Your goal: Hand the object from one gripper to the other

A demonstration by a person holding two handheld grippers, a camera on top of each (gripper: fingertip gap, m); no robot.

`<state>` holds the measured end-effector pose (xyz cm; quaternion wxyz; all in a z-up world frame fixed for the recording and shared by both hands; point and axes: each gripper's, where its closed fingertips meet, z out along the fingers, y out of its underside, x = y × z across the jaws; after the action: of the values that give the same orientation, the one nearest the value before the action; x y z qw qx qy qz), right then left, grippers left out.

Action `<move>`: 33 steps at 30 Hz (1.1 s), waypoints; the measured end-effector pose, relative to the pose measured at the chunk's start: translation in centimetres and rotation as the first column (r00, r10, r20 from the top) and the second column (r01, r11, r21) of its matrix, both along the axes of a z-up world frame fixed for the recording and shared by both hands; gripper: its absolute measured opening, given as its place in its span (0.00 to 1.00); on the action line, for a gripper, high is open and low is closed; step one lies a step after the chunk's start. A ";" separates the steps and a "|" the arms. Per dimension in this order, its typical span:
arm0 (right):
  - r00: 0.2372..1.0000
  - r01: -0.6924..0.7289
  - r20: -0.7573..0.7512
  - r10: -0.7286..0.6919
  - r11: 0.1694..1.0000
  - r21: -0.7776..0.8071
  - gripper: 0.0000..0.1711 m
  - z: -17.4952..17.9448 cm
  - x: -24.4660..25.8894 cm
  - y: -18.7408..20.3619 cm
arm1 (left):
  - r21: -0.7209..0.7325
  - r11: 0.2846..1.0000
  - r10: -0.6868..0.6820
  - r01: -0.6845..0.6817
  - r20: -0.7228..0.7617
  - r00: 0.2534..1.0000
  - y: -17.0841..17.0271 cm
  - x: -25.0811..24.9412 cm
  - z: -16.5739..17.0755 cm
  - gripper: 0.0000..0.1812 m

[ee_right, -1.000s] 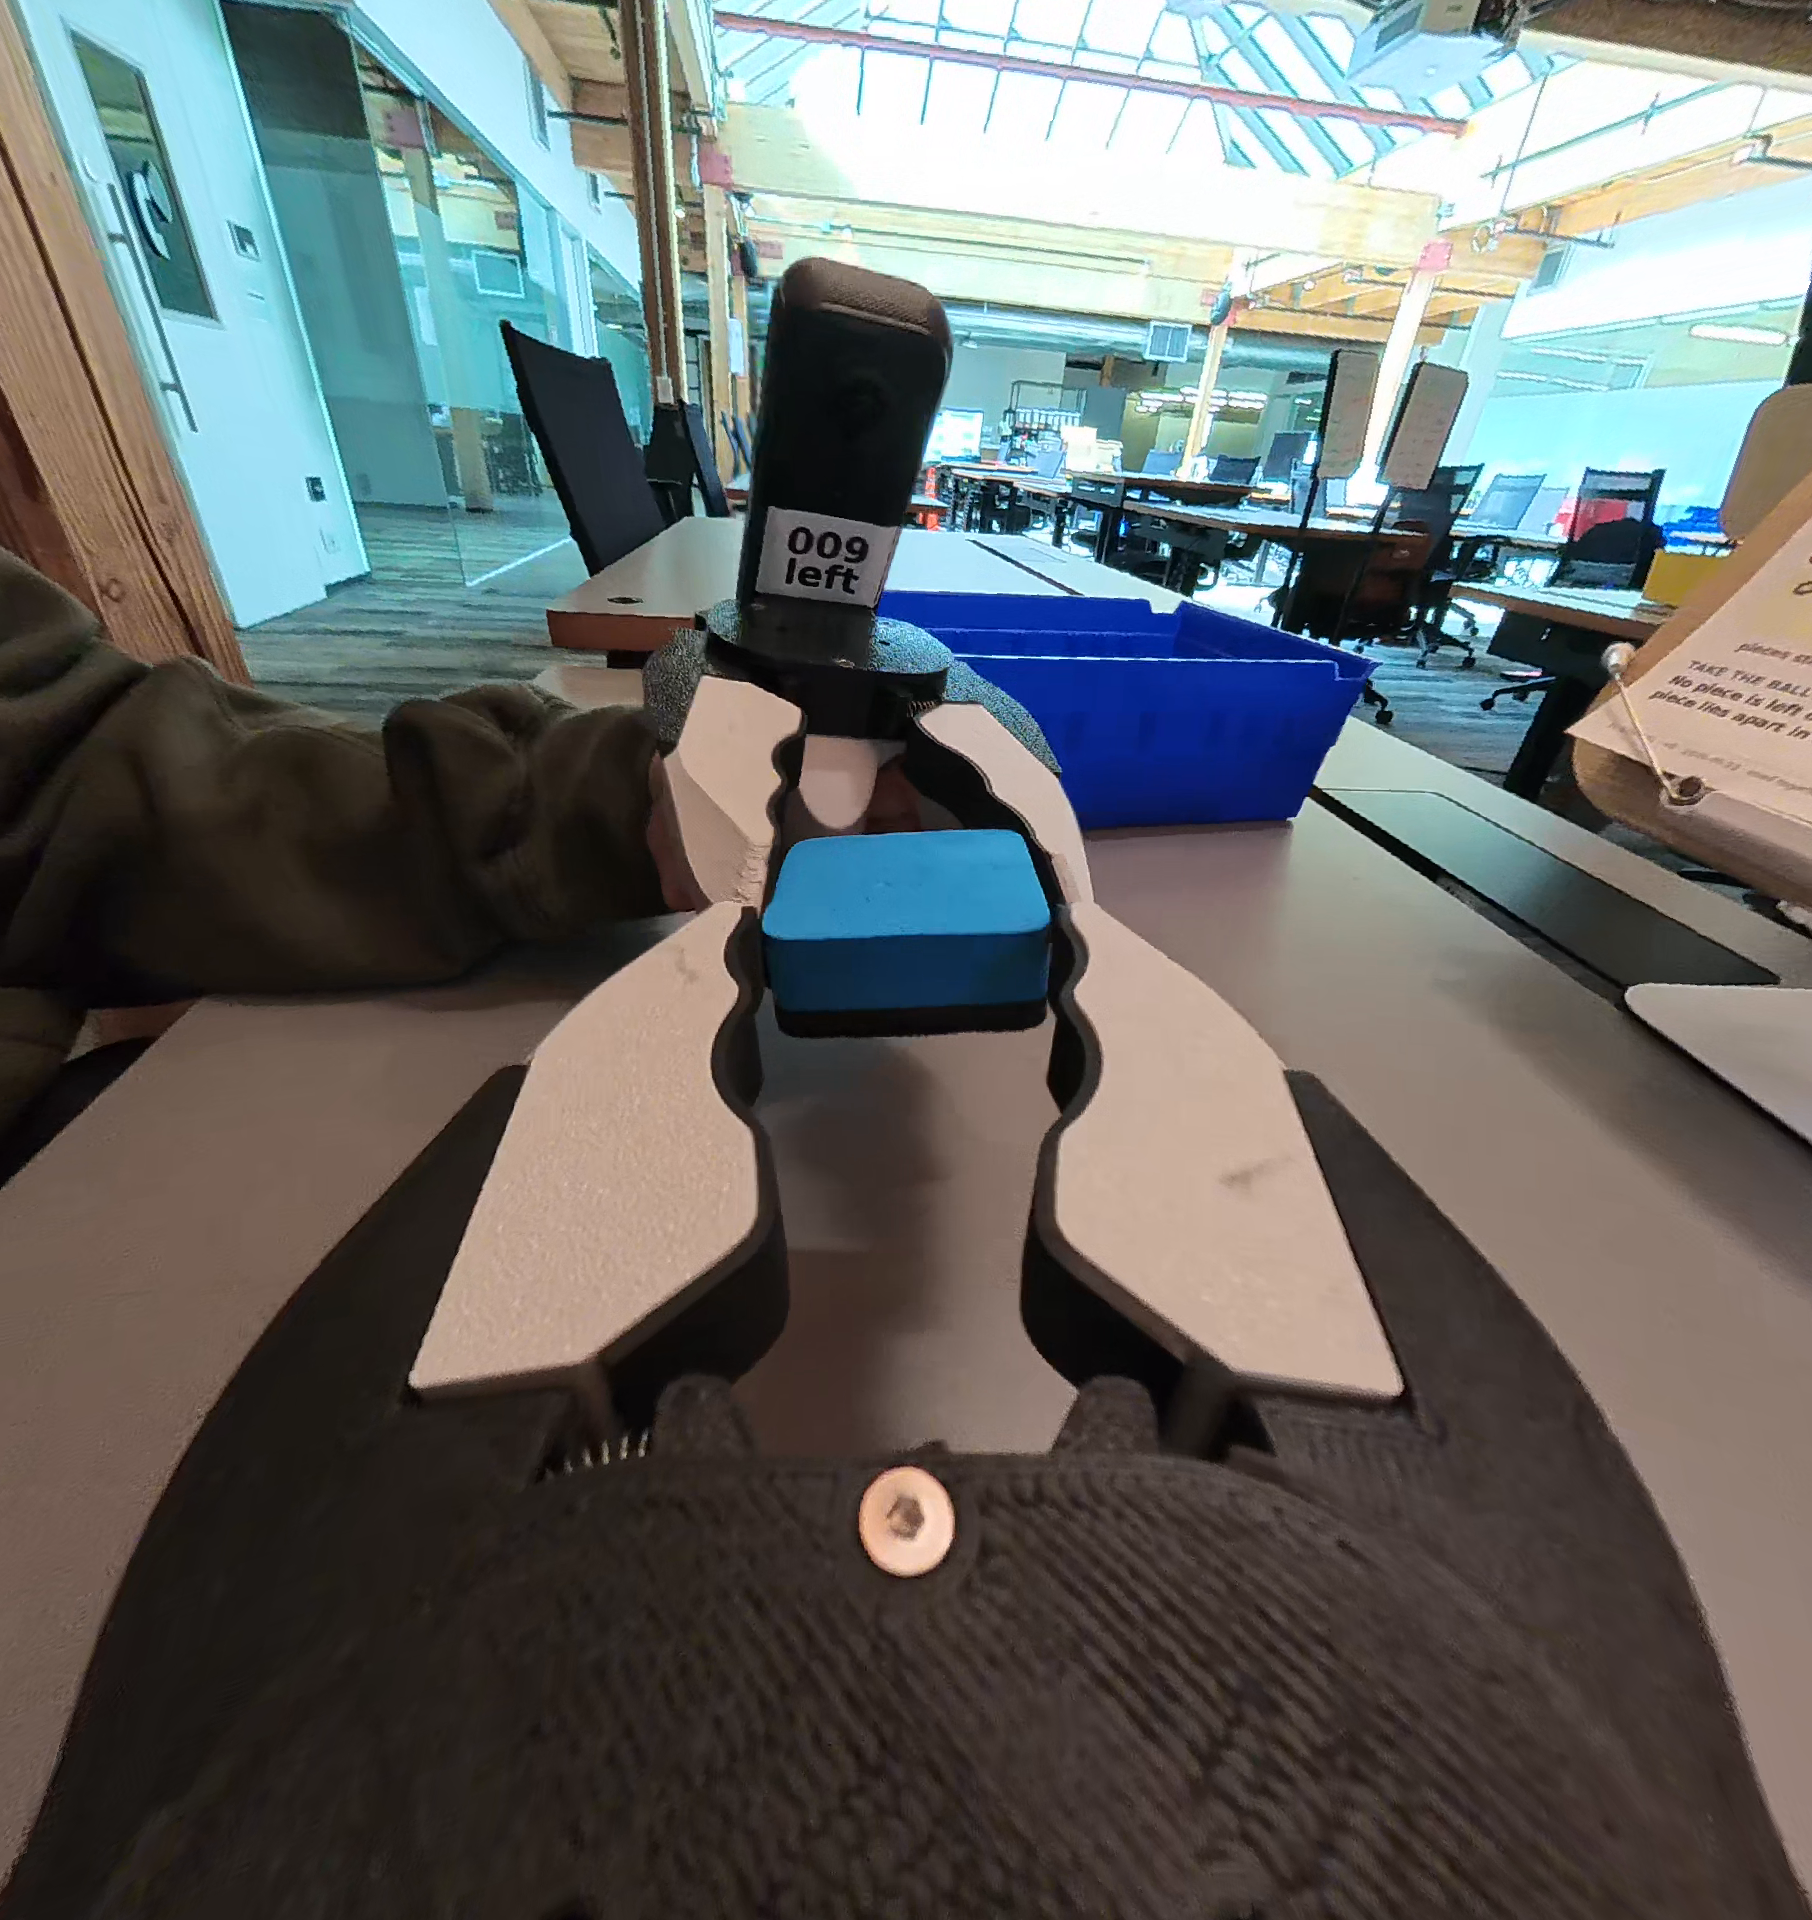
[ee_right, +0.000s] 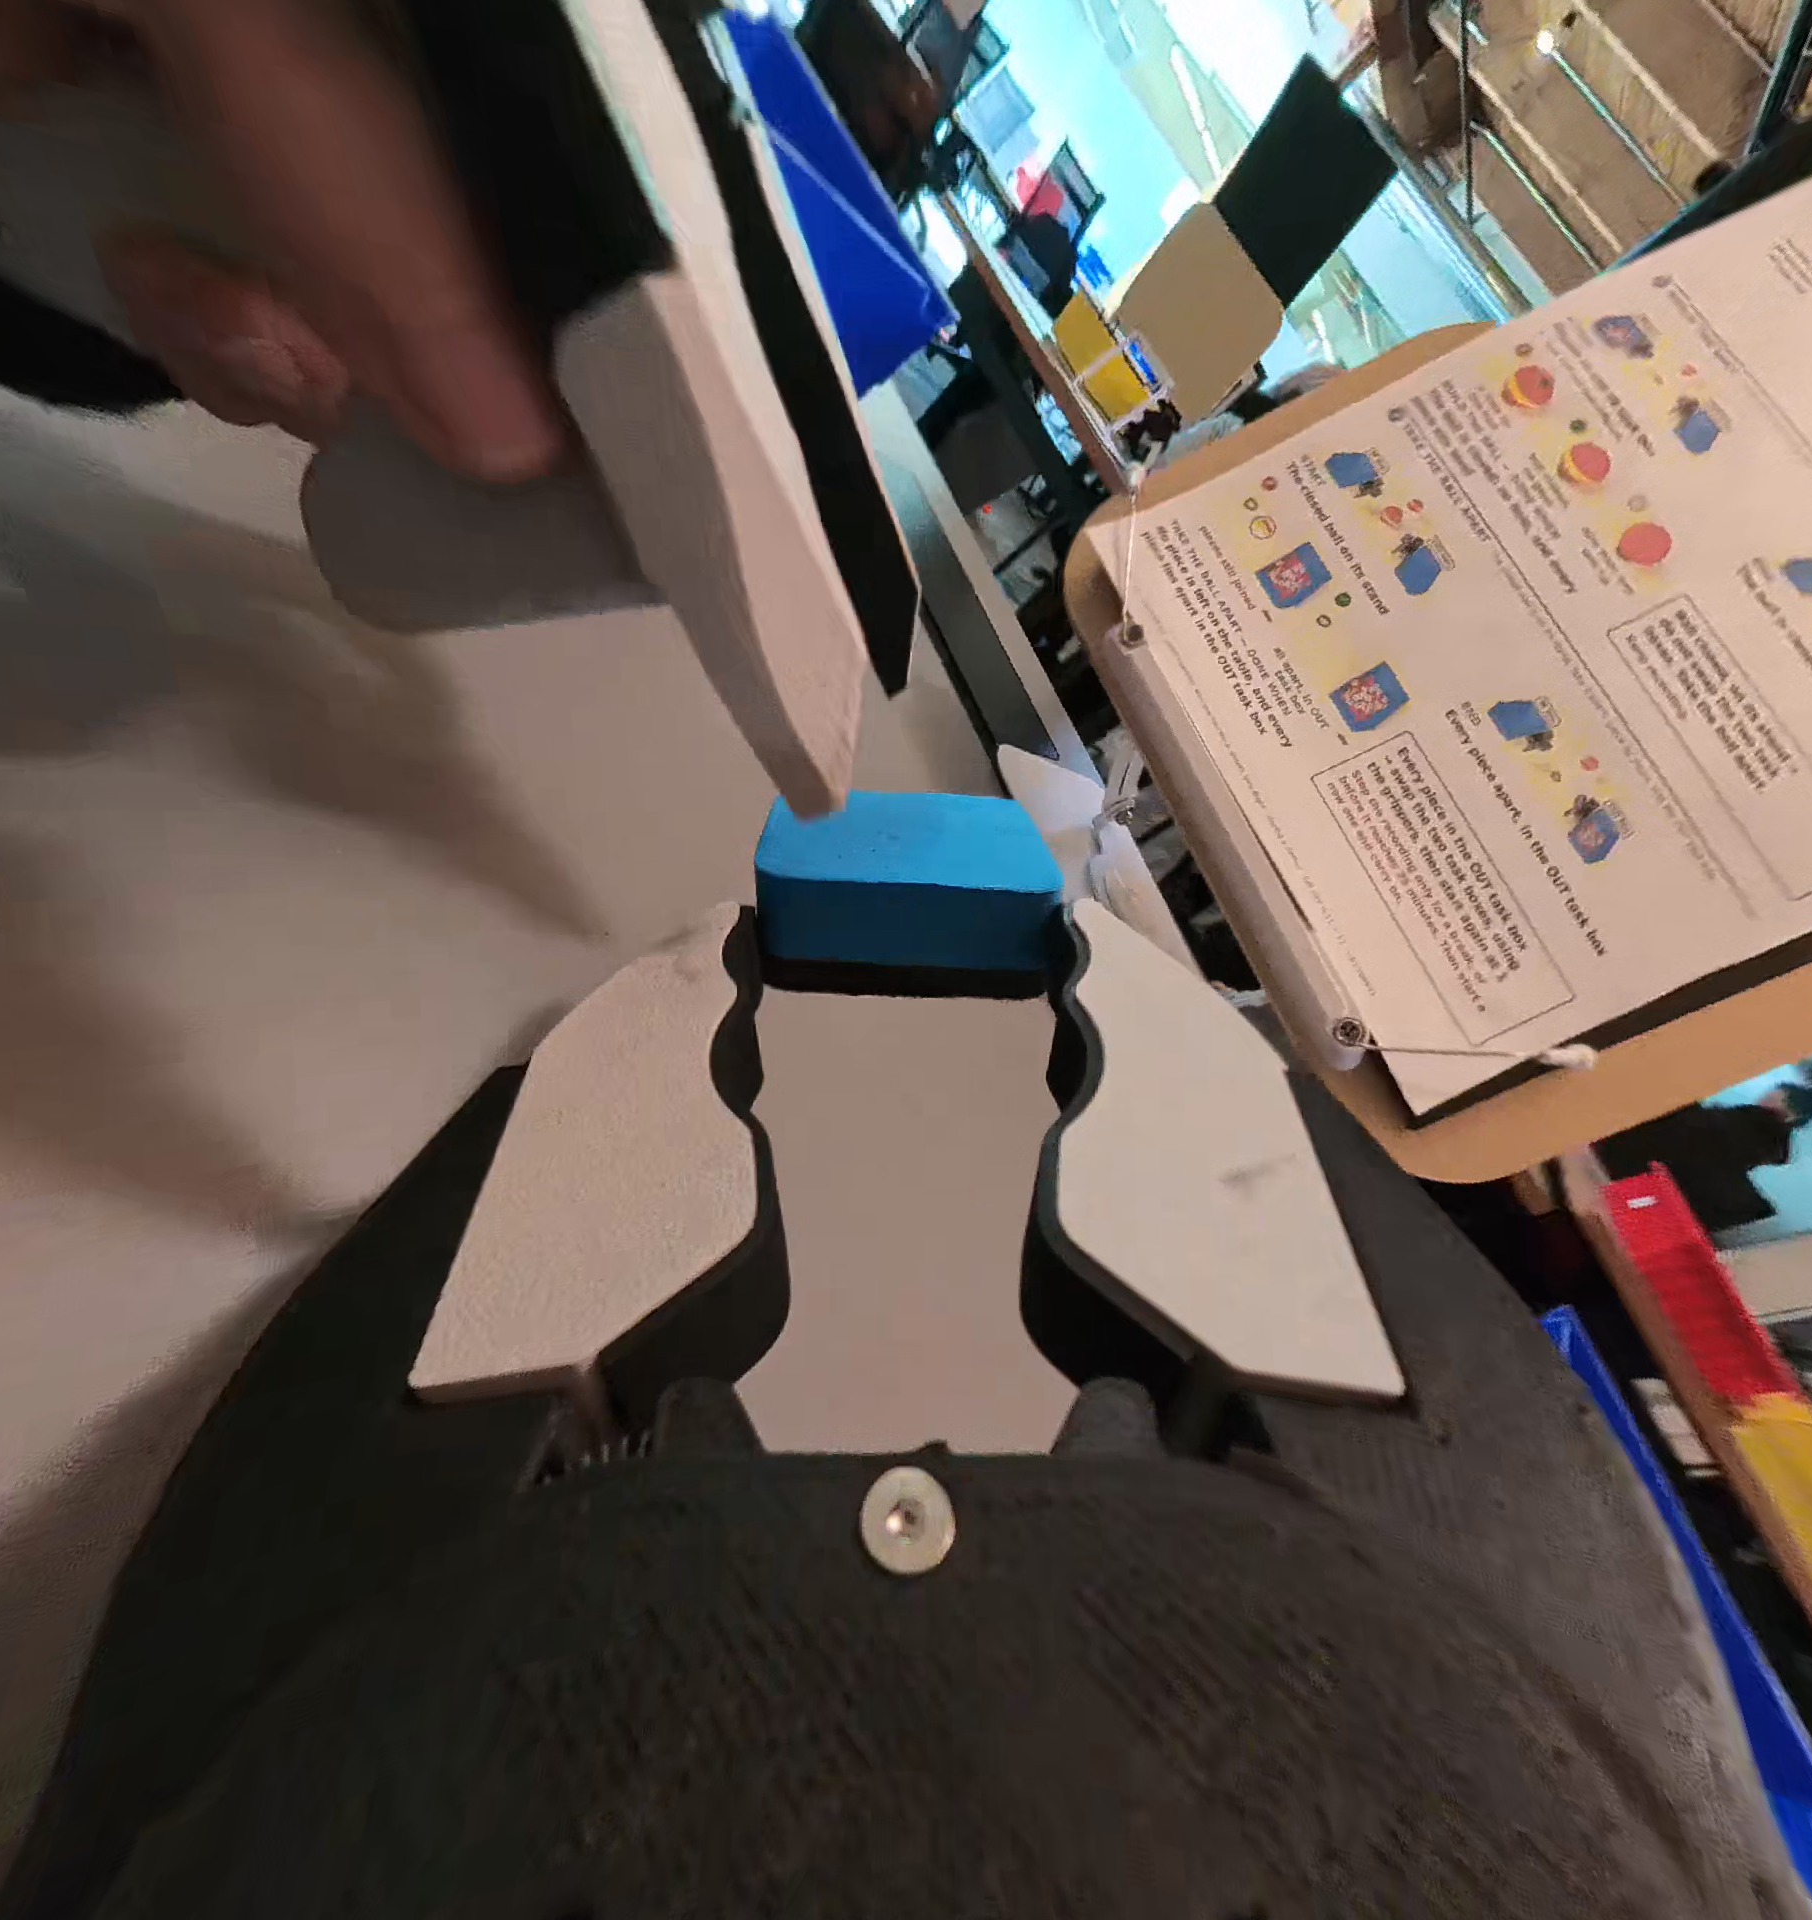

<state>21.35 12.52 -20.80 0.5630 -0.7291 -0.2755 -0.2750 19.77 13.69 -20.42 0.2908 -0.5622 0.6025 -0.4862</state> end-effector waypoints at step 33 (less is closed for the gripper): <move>-0.351 -0.400 -0.906 0.238 0.836 0.375 0.39 4.7 -5.8 -1.0 | 0.402 0.865 -0.463 0.300 0.411 0.785 -4.1 -3.0 2.1 0.29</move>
<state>15.59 11.48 -16.12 0.5710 -0.5779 0.0589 0.5801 16.77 9.55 -18.28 0.4149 -0.2294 0.6794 -0.5601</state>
